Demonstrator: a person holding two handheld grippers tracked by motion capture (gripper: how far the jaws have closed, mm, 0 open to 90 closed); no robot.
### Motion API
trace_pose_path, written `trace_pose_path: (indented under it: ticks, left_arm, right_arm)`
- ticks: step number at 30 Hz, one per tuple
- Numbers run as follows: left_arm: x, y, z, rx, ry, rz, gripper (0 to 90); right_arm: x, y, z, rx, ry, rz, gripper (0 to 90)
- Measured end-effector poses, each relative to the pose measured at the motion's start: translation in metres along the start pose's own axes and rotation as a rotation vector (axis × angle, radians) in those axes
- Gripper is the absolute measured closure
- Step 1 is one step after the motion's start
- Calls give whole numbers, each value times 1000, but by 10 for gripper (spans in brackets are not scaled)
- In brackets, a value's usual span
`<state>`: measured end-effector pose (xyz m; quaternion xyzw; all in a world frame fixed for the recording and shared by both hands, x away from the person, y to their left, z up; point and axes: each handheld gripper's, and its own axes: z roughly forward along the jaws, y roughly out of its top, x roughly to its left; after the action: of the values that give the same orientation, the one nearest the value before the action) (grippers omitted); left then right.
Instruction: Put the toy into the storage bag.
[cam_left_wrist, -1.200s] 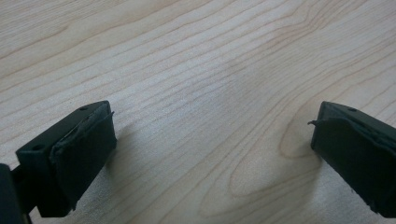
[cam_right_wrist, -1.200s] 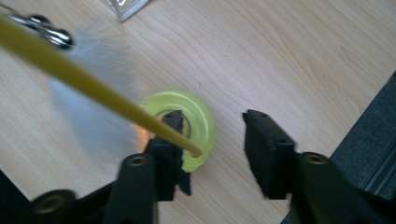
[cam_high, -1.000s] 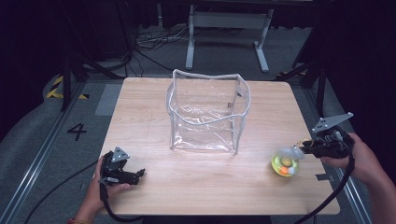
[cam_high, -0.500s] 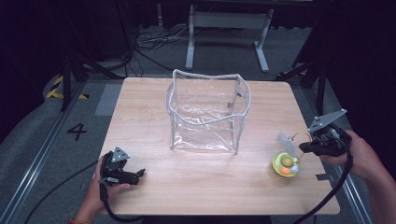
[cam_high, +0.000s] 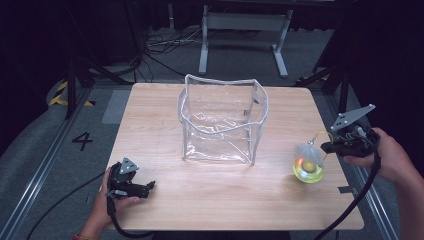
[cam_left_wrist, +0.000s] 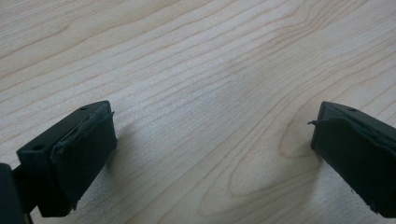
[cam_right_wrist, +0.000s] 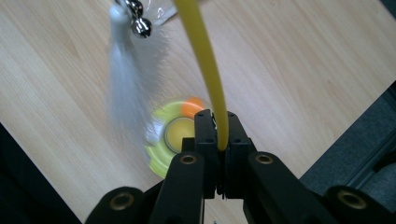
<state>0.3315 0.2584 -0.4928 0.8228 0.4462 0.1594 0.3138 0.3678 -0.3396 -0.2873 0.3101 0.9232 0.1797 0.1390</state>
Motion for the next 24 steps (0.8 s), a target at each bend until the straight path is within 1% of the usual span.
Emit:
trace_pose_path:
  ticks: [2,3,8,10,15,20,23,24]
  left_arm:
    - [0,0,0,0,0,-1,4]
    - [0,0,0,-1,0,-1,4]
    - [0,0,0,0,1,-1,4]
    - [0,0,0,0,2,-1,4]
    - [0,0,0,-1,3,-3,5]
    - [0,0,0,0,3,-3,4]
    - [0,0,0,0,3,-3,4]
    - [0,0,0,1,2,-2,4]
  right_arm:
    - [-1,6,-5,-1,-17,-5,878]
    - [-3,10,-8,-9,-15,-5,878]
    - [-8,26,-18,6,-41,-17,878]
    - [-9,32,-23,1,-53,-17,878]
    - [-14,43,-32,1,-63,-26,879]
    - [-19,53,-41,-11,-70,-28,879]
    - [-21,60,-50,-12,-90,-31,879]
    - [-22,62,-52,-16,-89,-31,879]
